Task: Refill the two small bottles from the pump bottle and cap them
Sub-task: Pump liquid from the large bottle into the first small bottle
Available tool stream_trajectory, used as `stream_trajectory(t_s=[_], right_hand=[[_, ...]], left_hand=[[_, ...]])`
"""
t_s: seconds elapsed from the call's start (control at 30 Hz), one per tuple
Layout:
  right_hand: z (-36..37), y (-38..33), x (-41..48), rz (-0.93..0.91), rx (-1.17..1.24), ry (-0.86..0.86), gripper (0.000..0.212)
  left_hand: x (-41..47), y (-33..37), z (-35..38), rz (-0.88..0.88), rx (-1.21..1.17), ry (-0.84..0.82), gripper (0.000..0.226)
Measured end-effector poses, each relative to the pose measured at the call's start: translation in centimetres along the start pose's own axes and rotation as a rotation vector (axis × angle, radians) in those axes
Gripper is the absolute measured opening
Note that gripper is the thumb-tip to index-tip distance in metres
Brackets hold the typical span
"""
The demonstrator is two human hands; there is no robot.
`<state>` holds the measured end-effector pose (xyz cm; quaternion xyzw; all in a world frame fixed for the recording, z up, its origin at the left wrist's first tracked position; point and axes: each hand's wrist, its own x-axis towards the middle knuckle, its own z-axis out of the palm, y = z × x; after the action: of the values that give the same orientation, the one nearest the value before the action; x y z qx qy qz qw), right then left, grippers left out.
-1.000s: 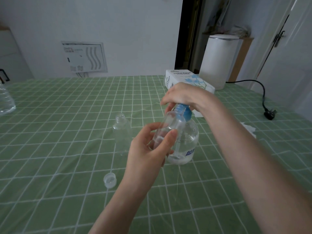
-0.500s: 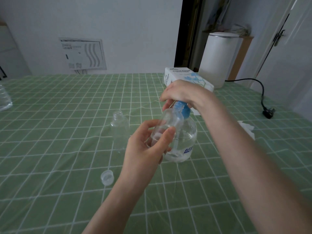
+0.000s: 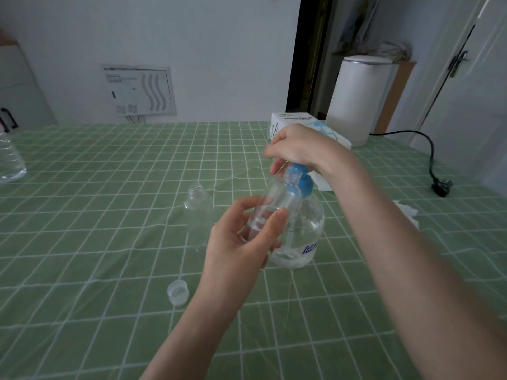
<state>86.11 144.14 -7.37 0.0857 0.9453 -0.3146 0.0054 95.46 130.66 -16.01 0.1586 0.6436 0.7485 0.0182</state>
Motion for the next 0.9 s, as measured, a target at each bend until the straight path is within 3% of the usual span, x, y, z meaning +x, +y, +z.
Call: stream_trajectory(t_s=[0.27,0.63,0.9], right_hand=[[0.80,0.84,-0.08,0.025,0.047,-0.049,0.040],[0.12,0.20,-0.37,-0.054,0.063,0.040,0.034],[0.17,0.09,-0.58,-0.020,0.085,-0.034,0.028]], left_hand=[[-0.04,-0.39,0.06,-0.012,0.011,0.003,0.033],[-0.02,-0.13,0.17,-0.005,-0.011,0.001,0.035],[-0.04,-0.17,0.30,-0.005,-0.018,0.004,0.032]])
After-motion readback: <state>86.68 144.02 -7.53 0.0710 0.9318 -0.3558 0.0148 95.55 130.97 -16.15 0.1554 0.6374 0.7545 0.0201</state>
